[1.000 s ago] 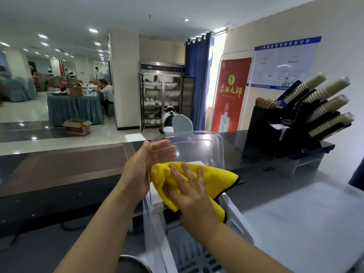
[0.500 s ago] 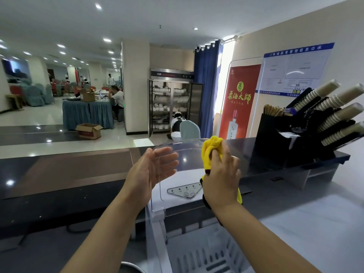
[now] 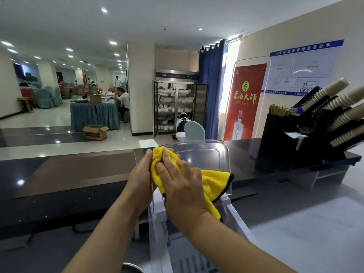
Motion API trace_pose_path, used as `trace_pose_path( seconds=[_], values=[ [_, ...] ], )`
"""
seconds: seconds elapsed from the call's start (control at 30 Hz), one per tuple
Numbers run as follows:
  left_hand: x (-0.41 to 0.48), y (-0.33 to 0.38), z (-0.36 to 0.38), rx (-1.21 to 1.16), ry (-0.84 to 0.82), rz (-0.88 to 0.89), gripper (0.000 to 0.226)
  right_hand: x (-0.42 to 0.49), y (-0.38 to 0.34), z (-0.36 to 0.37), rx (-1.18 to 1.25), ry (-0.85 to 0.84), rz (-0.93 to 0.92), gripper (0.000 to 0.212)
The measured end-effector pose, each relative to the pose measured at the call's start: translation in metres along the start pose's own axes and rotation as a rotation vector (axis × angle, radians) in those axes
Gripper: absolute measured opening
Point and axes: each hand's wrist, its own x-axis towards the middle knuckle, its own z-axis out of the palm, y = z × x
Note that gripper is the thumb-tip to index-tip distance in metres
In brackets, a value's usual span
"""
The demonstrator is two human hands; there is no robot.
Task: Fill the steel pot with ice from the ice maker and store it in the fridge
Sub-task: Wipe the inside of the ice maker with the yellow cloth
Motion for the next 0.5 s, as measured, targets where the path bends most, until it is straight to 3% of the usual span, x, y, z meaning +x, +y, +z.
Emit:
trace_pose_path(
  seconds=[0.17,0.5],
  values=[
    [-0.001,0.001,0.004,0.014,-0.053,0.041,0.050,0.004,0.021,-0.006,-0.063,0.032,-0.026,0.056],
    [0.004,-0.004,0.001,0.070,-0.096,0.092,0.059,-0.007,0.101,-0.017,-0.238,-0.080,0.207,0.077]
  ],
)
